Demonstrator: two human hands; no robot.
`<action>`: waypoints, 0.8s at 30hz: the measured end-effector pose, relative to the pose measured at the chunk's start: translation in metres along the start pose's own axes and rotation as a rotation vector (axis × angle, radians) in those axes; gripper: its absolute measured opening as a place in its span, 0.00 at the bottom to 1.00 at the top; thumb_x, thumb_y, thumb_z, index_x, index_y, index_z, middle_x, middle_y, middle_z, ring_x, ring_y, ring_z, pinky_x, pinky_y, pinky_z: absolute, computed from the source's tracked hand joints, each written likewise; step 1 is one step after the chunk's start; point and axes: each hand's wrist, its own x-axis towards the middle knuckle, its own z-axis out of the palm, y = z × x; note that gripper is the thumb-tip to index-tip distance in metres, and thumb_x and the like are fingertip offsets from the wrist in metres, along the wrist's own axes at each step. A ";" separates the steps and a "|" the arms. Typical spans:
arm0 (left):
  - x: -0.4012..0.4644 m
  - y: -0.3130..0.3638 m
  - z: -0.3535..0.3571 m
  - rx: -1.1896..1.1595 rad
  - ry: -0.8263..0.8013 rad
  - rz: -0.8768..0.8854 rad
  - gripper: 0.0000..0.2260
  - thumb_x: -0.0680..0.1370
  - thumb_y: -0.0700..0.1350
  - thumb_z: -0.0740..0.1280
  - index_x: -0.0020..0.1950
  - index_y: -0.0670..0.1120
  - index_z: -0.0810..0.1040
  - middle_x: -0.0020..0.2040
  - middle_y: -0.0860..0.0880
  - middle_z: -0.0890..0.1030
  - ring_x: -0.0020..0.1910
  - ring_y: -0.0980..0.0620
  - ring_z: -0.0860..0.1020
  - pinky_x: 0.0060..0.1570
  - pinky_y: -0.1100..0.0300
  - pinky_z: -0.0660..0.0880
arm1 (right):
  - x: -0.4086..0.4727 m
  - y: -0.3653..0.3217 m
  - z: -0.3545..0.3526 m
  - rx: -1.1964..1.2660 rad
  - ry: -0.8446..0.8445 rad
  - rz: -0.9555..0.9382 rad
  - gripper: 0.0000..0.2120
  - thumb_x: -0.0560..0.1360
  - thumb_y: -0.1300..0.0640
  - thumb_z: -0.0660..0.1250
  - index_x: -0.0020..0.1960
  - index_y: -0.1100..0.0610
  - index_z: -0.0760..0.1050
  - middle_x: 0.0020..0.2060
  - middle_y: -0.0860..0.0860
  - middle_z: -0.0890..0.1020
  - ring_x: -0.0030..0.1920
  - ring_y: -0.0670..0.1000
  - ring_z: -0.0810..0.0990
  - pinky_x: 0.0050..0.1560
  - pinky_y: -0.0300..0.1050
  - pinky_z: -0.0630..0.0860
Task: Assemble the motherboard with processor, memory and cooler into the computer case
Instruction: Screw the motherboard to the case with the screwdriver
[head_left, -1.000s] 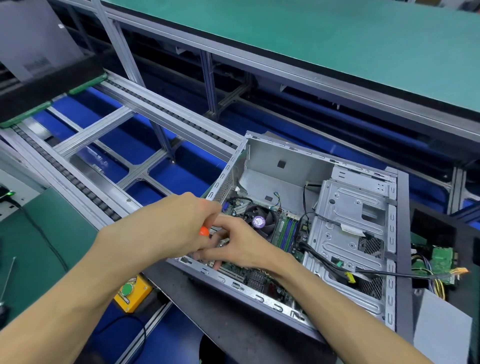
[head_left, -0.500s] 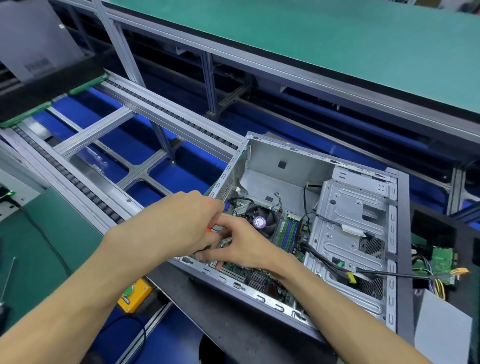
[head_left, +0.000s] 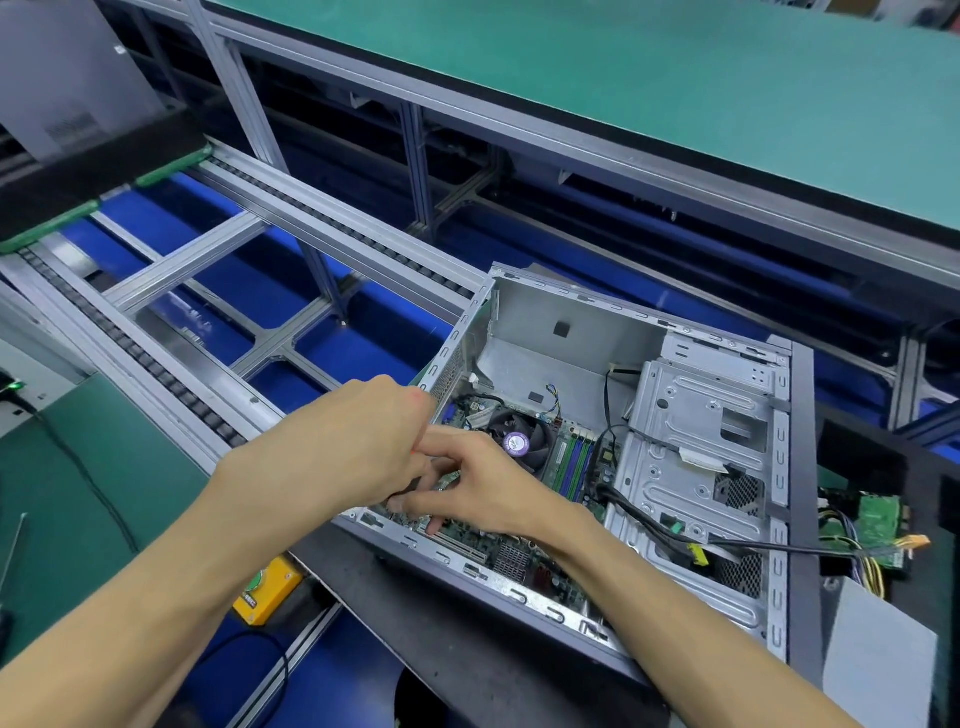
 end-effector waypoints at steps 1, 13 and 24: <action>-0.001 0.000 -0.001 -0.002 -0.009 0.008 0.06 0.76 0.50 0.67 0.45 0.50 0.72 0.42 0.50 0.77 0.40 0.49 0.78 0.42 0.52 0.79 | 0.000 0.000 0.000 -0.004 0.000 -0.003 0.14 0.73 0.62 0.77 0.56 0.63 0.80 0.51 0.58 0.79 0.36 0.50 0.83 0.36 0.51 0.84; -0.007 -0.003 0.000 -0.045 -0.020 0.087 0.07 0.74 0.52 0.69 0.43 0.52 0.72 0.39 0.52 0.77 0.41 0.50 0.78 0.40 0.54 0.77 | -0.004 0.000 0.010 -0.139 0.057 -0.001 0.17 0.68 0.55 0.81 0.50 0.57 0.77 0.42 0.55 0.82 0.33 0.52 0.84 0.36 0.43 0.81; 0.001 -0.021 0.010 -0.645 0.125 0.186 0.15 0.76 0.66 0.61 0.45 0.56 0.76 0.34 0.51 0.83 0.29 0.56 0.82 0.39 0.50 0.80 | -0.027 -0.017 0.001 -0.188 0.230 0.021 0.12 0.75 0.50 0.75 0.57 0.47 0.79 0.51 0.47 0.80 0.50 0.51 0.80 0.50 0.50 0.78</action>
